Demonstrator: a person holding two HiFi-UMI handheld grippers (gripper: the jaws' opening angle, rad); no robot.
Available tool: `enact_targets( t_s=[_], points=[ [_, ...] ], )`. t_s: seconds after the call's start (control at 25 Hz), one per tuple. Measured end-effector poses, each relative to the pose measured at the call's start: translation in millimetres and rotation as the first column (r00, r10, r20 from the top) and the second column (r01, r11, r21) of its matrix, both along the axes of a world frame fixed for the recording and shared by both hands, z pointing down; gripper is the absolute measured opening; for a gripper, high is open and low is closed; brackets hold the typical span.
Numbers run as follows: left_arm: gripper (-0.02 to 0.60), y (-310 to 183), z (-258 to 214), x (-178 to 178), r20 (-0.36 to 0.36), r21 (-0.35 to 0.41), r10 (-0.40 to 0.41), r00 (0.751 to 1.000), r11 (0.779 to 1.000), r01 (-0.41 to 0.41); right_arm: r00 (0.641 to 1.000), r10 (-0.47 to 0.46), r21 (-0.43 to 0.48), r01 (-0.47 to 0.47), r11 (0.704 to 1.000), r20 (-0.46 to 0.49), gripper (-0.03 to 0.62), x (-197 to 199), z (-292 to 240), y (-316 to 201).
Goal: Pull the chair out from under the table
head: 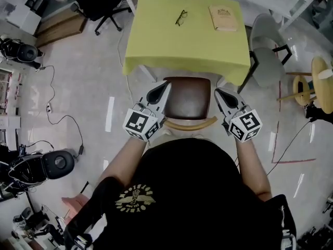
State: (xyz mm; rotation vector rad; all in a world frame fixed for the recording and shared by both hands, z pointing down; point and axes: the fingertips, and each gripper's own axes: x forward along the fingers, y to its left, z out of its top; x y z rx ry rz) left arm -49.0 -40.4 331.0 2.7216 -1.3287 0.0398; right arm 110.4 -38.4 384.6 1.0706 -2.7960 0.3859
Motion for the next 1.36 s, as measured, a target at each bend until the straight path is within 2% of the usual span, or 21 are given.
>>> enact_targets(
  t_s=[0.2, 0.44, 0.64, 0.96, 1.12, 1.36],
  points=[
    [0.009, 1, -21, 3, 0.0, 0.01, -0.032, 0.999, 0.999, 0.032, 1.0, -0.007, 0.048, 0.006, 0.999, 0.018, 0.011, 10, -28, -3],
    [0.009, 3, -45, 0, 0.068, 0.032, -0.098, 0.993, 0.995, 0.096, 0.999, -0.022, 0.101, 0.02, 0.995, 0.025, 0.011, 20, -60, -1],
    [0.009, 10, -63, -5, 0.062, 0.05, -0.149, 0.987, 0.988, 0.146, 0.998, -0.049, 0.158, 0.044, 0.987, 0.032, 0.011, 23, -80, -1],
    [0.009, 27, -67, -12, 0.083, 0.041, -0.177, 0.981, 0.984, 0.174, 0.998, -0.041, 0.144, 0.033, 0.989, 0.056, 0.011, 24, -77, -3],
    [0.009, 30, -58, -12, 0.106, 0.025, -0.162, 0.981, 0.987, 0.16, 0.997, -0.012, 0.119, 0.003, 0.993, 0.073, 0.011, 26, -68, -4],
    [0.009, 25, -57, -24, 0.098, 0.02, -0.138, 0.986, 0.99, 0.137, 0.997, -0.006, 0.094, -0.001, 0.996, 0.073, 0.011, 10, -62, -4]
  ],
)
